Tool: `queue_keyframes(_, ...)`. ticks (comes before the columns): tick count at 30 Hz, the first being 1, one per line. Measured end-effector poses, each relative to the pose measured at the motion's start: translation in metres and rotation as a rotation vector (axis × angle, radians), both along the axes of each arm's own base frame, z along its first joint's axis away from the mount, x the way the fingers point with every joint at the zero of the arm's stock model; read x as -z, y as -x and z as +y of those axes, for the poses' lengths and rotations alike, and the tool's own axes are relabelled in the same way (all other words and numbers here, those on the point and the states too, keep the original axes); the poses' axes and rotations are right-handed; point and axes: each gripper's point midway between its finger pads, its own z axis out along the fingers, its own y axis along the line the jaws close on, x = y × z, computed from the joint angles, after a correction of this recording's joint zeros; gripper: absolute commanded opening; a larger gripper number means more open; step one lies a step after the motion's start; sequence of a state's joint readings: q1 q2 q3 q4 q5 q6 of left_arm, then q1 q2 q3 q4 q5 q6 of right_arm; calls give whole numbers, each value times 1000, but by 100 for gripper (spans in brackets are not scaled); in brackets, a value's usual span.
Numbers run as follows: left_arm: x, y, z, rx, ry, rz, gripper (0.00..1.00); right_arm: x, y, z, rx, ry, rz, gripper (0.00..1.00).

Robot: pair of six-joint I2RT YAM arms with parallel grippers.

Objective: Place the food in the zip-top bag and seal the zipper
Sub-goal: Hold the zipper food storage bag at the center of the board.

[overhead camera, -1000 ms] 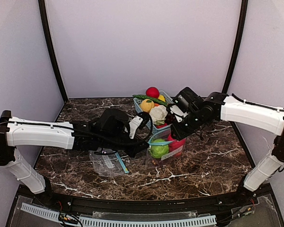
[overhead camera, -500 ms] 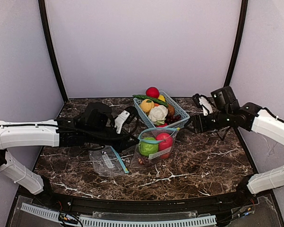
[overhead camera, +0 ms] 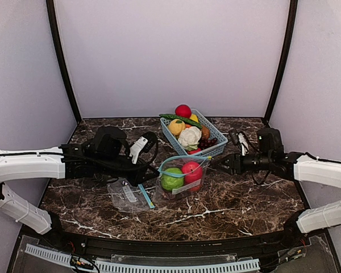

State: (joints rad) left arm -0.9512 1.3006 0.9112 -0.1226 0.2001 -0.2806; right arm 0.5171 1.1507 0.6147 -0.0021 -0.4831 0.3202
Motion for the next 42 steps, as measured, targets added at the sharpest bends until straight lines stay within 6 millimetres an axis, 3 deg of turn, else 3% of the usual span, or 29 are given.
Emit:
queue_keyframes(8,7,2,2,-1,-9,11,1,1,-7,15,-50,-77,-47,58)
queue_keyframes(21,8,0,3,-11,-1,18,1,21,-7,32,-143,-117,-13,45)
queue_keyframes(27,9,0,3,-12,-3,19,1,32,-6,36,-171,-110,16,45)
queue_keyframes(37,9,0,3,-12,-3,19,1,20,-14,45,-209,-127,-33,46)
queue_keyframes(42,9,0,3,-12,-3,19,1,19,-18,49,-227,-128,-46,34)
